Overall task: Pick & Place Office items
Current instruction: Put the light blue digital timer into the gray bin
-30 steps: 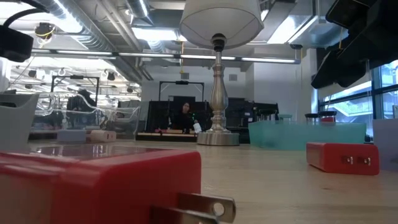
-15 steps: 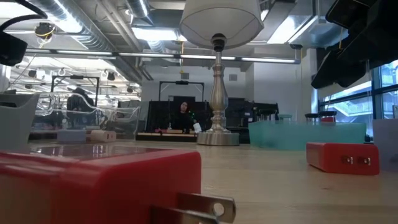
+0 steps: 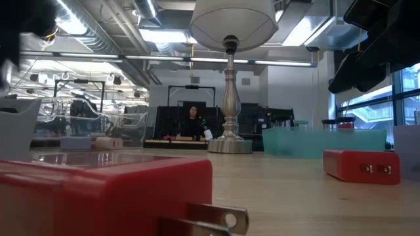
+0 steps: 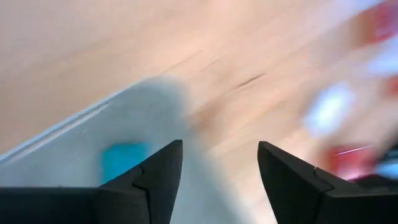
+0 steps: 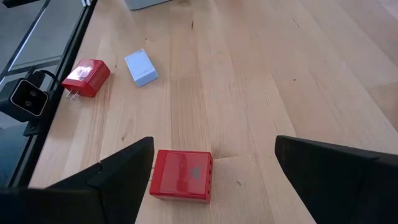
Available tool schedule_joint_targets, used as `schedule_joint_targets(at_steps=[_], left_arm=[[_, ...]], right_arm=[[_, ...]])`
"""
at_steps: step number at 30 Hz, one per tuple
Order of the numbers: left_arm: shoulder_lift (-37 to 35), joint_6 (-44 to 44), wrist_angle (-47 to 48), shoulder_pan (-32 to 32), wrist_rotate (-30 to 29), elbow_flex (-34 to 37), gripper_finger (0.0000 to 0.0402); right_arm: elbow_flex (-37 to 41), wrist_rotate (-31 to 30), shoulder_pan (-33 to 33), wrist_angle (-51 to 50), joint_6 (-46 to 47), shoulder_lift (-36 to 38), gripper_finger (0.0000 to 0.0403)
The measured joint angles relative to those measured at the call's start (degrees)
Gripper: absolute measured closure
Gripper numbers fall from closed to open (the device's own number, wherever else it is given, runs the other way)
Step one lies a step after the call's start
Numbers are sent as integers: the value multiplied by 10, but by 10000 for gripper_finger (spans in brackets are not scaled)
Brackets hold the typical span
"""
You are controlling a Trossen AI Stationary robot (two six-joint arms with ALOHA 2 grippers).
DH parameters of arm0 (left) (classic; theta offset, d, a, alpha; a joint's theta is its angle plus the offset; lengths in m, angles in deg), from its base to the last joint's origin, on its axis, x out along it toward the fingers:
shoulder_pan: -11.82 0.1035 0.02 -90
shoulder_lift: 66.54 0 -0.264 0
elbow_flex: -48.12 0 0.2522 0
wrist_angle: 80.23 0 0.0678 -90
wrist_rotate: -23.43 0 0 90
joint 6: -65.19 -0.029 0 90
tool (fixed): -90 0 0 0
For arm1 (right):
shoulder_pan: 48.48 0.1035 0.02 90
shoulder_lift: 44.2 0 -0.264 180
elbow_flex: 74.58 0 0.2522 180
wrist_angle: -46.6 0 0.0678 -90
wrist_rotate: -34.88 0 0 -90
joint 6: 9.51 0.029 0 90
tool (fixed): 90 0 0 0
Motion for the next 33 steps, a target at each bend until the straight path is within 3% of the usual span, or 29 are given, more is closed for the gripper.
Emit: schedule_joint_targets(at_steps=[4,6,8,12,15,18,26,29,33], left_arm=[[-15,-123,-160,0,-172,0,204],[-8,-254,-270,0,-259,0,206],[13,-414,-397,5,-310,0,208],[78,-699,-640,26,-323,-1,210],[135,-830,-732,59,-281,-1,210],[188,-846,-752,99,-215,-1,210],[288,-751,-740,175,-53,-9,189],[313,-764,-671,175,-52,-51,170],[349,-778,-511,170,-44,-135,148]], right_arm=[[0,0,0,0,0,0,64],[0,0,0,0,0,0,64],[0,0,0,0,0,0,64],[0,0,0,0,0,0,64],[0,0,0,0,0,0,64],[0,0,0,0,0,0,64],[0,0,0,0,0,0,64],[0,0,0,0,0,0,64],[0,0,0,0,0,0,64]])
